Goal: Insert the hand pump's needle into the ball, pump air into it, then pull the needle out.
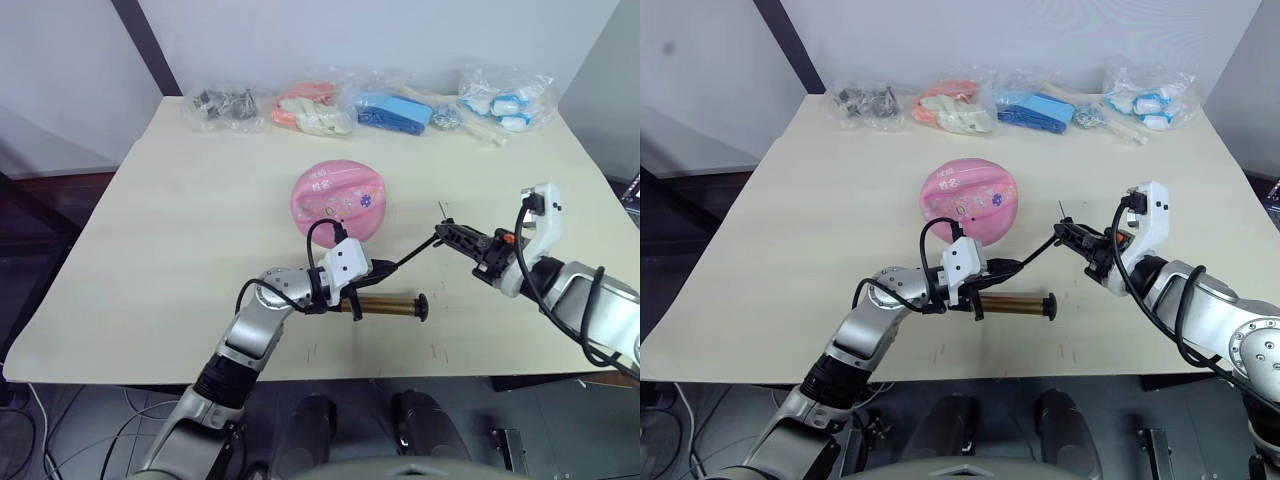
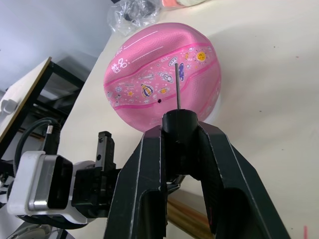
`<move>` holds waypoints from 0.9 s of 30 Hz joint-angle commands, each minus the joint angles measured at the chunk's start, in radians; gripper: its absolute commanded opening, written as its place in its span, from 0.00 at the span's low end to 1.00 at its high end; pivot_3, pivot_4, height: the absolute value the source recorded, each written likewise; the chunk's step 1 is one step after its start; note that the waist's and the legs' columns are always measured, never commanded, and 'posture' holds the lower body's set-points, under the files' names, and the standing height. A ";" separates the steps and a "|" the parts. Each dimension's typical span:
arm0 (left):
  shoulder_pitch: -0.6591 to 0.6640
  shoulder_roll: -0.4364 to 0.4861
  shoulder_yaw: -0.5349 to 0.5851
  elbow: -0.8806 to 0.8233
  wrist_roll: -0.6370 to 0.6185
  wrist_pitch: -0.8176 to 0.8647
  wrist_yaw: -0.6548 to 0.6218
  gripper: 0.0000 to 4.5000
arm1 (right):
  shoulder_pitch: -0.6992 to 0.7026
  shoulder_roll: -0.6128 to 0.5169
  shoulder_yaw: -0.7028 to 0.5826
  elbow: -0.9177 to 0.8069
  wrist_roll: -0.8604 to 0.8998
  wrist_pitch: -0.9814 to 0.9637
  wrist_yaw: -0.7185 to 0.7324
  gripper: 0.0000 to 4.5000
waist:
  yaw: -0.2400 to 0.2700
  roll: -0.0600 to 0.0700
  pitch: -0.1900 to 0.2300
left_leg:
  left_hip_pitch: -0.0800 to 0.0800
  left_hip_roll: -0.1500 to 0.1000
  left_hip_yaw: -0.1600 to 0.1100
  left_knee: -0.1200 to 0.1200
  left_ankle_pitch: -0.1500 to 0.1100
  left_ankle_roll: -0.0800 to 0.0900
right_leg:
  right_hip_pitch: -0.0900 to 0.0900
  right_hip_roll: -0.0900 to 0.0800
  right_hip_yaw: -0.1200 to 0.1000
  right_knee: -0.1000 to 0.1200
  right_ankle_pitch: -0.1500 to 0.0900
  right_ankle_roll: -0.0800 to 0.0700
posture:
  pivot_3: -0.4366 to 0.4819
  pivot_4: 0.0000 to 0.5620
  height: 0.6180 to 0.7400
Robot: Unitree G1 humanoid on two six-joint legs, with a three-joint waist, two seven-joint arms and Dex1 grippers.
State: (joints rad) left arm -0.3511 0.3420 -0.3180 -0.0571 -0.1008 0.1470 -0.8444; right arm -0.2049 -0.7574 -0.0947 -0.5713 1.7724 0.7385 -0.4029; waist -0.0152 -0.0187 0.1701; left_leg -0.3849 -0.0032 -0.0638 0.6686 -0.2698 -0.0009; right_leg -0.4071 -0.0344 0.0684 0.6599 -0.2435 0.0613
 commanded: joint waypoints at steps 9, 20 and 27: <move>0.012 0.010 0.080 -0.063 -0.210 0.081 -0.121 0.34 | -0.026 -0.011 -0.014 -0.010 0.007 -0.006 -0.008 0.08 | -0.001 0.000 0.000 | 0.000 0.001 0.000 0.000 0.000 0.000 | 0.000 0.000 0.000 0.000 0.000 0.000 | 0.48 0.27 1.00; 0.092 0.211 0.292 -0.216 -0.390 0.297 -0.137 0.99 | -0.146 -0.073 0.002 0.119 -0.022 0.094 0.074 0.08 | -0.002 0.001 0.001 | -0.001 0.005 0.001 -0.001 0.000 0.000 | -0.003 0.003 0.000 -0.001 0.000 0.000 | 0.48 0.27 1.00; 0.043 0.406 0.424 -0.173 -0.443 0.351 -0.212 0.99 | -0.302 -0.086 0.090 0.246 0.190 0.209 0.088 0.08 | -0.014 0.000 0.004 | -0.007 0.006 0.001 0.000 0.000 0.000 | -0.008 0.004 -0.001 0.000 0.001 -0.002 | 0.48 0.27 1.00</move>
State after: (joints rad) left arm -0.2985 0.7401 0.0824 -0.2227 -0.5204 0.5035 -1.0409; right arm -0.4885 -0.8446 -0.0028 -0.3251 1.9044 0.9393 -0.3138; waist -0.0295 -0.0185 0.1741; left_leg -0.3922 0.0028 -0.0637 0.6682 -0.2698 -0.0009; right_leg -0.4154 -0.0306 0.0668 0.6593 -0.2426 0.0591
